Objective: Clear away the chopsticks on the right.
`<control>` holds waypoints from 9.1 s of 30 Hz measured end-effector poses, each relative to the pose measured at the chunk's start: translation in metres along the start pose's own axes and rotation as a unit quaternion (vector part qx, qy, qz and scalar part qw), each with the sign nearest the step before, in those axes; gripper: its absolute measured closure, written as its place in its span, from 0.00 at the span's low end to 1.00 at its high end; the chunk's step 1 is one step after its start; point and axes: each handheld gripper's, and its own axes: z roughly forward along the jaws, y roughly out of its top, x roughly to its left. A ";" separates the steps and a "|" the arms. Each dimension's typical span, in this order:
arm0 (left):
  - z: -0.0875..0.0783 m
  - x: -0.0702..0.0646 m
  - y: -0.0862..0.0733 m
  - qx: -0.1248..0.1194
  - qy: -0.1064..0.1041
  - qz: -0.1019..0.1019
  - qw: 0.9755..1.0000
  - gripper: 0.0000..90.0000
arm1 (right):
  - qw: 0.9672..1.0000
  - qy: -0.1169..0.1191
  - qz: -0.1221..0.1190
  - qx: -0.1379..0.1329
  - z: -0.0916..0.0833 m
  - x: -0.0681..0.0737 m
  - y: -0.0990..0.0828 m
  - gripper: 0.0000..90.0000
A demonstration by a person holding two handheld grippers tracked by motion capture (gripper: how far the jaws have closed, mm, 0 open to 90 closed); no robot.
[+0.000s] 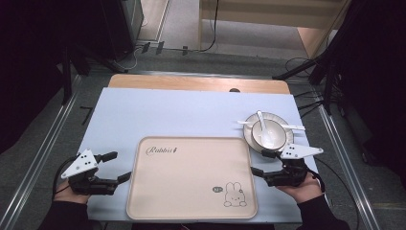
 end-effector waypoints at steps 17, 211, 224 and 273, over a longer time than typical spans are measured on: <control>0.000 -0.001 0.000 0.001 0.000 0.001 1.000 0.17 | 0.999 -0.031 0.035 -0.007 -0.020 -0.023 -0.003 0.30; 0.005 0.000 0.005 -0.003 -0.008 0.009 1.000 0.17 | 0.971 -0.116 0.179 0.108 0.008 0.037 0.005 0.94; 0.007 0.000 0.006 -0.002 -0.011 0.013 1.000 0.17 | 0.962 -0.112 0.212 0.133 0.038 0.052 -0.016 0.93; 0.009 -0.001 0.006 0.003 -0.016 0.018 1.000 0.17 | 0.995 -0.016 0.086 0.057 0.025 0.002 0.025 0.41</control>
